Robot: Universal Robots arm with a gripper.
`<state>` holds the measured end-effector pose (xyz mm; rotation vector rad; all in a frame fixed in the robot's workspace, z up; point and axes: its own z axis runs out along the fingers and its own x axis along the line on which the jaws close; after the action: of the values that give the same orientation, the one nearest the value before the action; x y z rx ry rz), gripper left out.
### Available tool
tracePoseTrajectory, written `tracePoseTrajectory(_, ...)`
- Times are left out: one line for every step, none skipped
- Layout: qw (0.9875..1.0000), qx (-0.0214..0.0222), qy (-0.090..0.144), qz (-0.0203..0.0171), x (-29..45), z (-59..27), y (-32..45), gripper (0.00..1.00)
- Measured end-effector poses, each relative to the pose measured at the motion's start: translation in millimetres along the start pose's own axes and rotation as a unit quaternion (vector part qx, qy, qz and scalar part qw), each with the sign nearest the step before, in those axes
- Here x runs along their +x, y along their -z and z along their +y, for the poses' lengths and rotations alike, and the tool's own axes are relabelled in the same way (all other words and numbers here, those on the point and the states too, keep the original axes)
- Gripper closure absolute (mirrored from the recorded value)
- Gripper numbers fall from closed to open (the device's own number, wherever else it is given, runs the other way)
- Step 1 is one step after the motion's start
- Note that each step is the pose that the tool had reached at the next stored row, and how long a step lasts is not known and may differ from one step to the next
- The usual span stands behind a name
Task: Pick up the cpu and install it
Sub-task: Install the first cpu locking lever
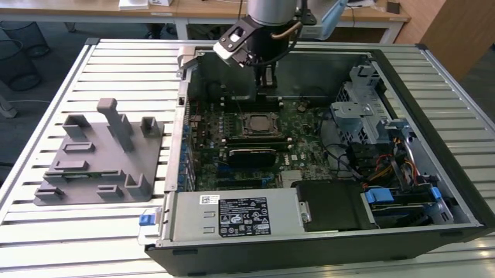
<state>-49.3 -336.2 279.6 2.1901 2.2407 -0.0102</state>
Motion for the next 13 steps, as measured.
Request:
tracePoseTrajectory(1.0, -0.0015, 0.001, 0.0, 0.0, -1.1, 0.0, 0.89)
tracePoseTrajectory(1.0, -0.0033, 0.002, -0.0001, -0.1, -1.8, 0.0, 0.89)
tracePoseTrajectory(1.0, -0.0045, 0.003, -0.0002, -0.3, -2.7, -0.1, 0.89)
tracePoseTrajectory(1.0, -0.0051, 0.004, -0.0001, -0.5, -3.5, -0.3, 0.89)
tracePoseTrajectory(1.0, -0.0053, 0.008, 0.0, -0.7, -3.6, -0.4, 0.89)
tracePoseTrajectory(0.9999, -0.0054, 0.014, 0.0, -0.8, -3.7, -0.5, 0.89)
tracePoseTrajectory(0.9997, -0.0054, 0.022, -0.0001, -0.8, -3.7, -0.5, 0.89)
tracePoseTrajectory(0.9995, -0.0055, 0.03, -0.0001, -0.8, -3.7, -0.5, 0.89)
tracePoseTrajectory(0.9993, -0.0056, 0.038, 0.0, -0.9, -3.8, -0.6, 0.89)
tracePoseTrajectory(0.9989, -0.0057, 0.047, 0.0001, -0.9, -3.8, -0.7, 0.89)
tracePoseTrajectory(0.9984, -0.0057, 0.056, 0.0001, -0.9, -3.8, -0.8, 0.89)
tracePoseTrajectory(0.9979, -0.0058, 0.065, 0.0002, -0.9, -3.8, -0.9, 0.89)
tracePoseTrajectory(0.9972, -0.006, 0.074, 0.0002, -0.9, -3.8, -1.0, 0.89)
